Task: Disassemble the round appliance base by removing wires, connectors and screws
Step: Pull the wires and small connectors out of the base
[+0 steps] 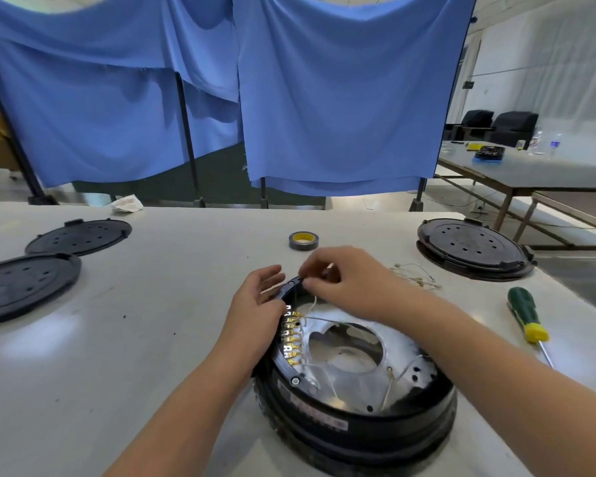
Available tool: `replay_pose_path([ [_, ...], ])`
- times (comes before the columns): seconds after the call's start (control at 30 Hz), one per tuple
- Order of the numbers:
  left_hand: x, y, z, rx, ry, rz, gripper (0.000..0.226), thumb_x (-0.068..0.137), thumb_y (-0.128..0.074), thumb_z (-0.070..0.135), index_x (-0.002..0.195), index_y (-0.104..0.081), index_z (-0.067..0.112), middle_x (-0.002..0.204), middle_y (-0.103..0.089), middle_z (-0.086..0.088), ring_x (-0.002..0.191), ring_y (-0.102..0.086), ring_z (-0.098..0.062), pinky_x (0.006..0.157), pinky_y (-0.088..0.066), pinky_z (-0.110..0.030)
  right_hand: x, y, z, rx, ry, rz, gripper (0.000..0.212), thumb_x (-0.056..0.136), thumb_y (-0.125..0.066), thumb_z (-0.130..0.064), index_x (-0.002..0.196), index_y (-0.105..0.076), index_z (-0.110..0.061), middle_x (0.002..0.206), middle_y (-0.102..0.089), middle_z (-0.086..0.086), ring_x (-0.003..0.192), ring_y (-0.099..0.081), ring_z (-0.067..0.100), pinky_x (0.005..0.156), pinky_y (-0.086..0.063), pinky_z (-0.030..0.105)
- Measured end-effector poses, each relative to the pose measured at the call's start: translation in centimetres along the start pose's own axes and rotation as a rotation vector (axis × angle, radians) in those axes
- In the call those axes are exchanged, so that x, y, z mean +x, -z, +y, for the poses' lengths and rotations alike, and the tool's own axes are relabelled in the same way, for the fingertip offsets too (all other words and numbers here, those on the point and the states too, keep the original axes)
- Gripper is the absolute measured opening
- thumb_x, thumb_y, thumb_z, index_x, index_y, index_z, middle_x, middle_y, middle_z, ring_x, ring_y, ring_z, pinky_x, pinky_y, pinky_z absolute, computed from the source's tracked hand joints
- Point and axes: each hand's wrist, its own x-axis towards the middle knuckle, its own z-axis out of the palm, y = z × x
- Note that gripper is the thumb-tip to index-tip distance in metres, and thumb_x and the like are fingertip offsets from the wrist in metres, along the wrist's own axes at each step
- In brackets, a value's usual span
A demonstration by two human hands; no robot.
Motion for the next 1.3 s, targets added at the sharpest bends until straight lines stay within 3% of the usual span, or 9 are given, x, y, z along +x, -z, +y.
replay_pose_path([
  [0.1,-0.1,-0.1,0.2,-0.01,-0.003,-0.001,0.051,0.085,-0.047,-0.013,0.128,-0.052,0.014,0.126,-0.059,-0.002,0.114,-0.057,-0.013,0.087,-0.05,-0.023,-0.3,-1.8,-0.7,-0.063,-0.007,-0.093,0.014,0.083,-0.061,-0.021,0.093,-0.07,-0.023,0.084,-0.066,-0.01,0.071,-0.055,0.001,0.064,-0.043,0.015],
  [0.27,-0.3,-0.2,0.3,0.039,-0.005,-0.004,0.049,0.086,-0.044,-0.013,0.126,-0.053,0.013,0.125,-0.059,-0.003,0.117,-0.055,-0.014,0.103,-0.044,-0.036,-0.8,-2.3,-0.2,-0.004,-0.062,-0.16,0.014,0.083,-0.059,-0.017,0.084,-0.068,-0.028,0.074,-0.065,-0.016,0.058,-0.053,-0.013,0.055,-0.037,0.007],
  [0.5,-0.4,-0.2,0.3,0.092,-0.016,-0.009,0.047,0.084,-0.045,-0.013,0.119,-0.055,0.016,0.12,-0.06,-0.002,0.115,-0.056,-0.015,0.102,-0.046,-0.038,-1.0,-2.6,0.0,-0.033,-0.067,-0.148,0.016,0.082,-0.056,-0.019,0.083,-0.069,-0.029,0.074,-0.064,-0.013,0.062,-0.054,-0.001,0.06,-0.041,0.016],
  [0.9,-0.3,-0.2,0.2,0.098,-0.028,-0.018,0.047,0.084,-0.044,-0.012,0.117,-0.055,0.021,0.119,-0.06,0.001,0.11,-0.058,-0.012,0.095,-0.049,-0.033,-0.4,-3.0,0.6,0.076,-0.131,-0.102,0.006,0.078,-0.067,-0.027,0.072,-0.067,-0.027,0.064,-0.065,-0.011,0.056,-0.057,-0.002,0.057,-0.045,0.018],
  [1.2,-0.4,-0.2,0.3,0.092,-0.026,-0.016,0.048,0.085,-0.044,-0.012,0.121,-0.055,0.018,0.122,-0.059,-0.001,0.113,-0.057,-0.014,0.097,-0.049,-0.038,-0.9,-2.7,0.8,0.004,-0.118,-0.063,0.004,0.079,-0.064,-0.03,0.076,-0.062,-0.028,0.074,-0.063,-0.011,0.068,-0.058,0.004,0.061,-0.045,0.022],
  [1.3,-0.4,-0.2,0.3,0.086,-0.03,-0.018,0.048,0.085,-0.043,-0.013,0.12,-0.055,0.018,0.121,-0.059,-0.001,0.112,-0.058,-0.013,0.095,-0.049,-0.032,-1.1,-2.5,0.5,0.007,-0.04,-0.017,0.006,0.078,-0.066,-0.032,0.083,-0.063,-0.03,0.085,-0.057,-0.011,0.071,-0.053,0.001,0.065,-0.041,0.019],
])
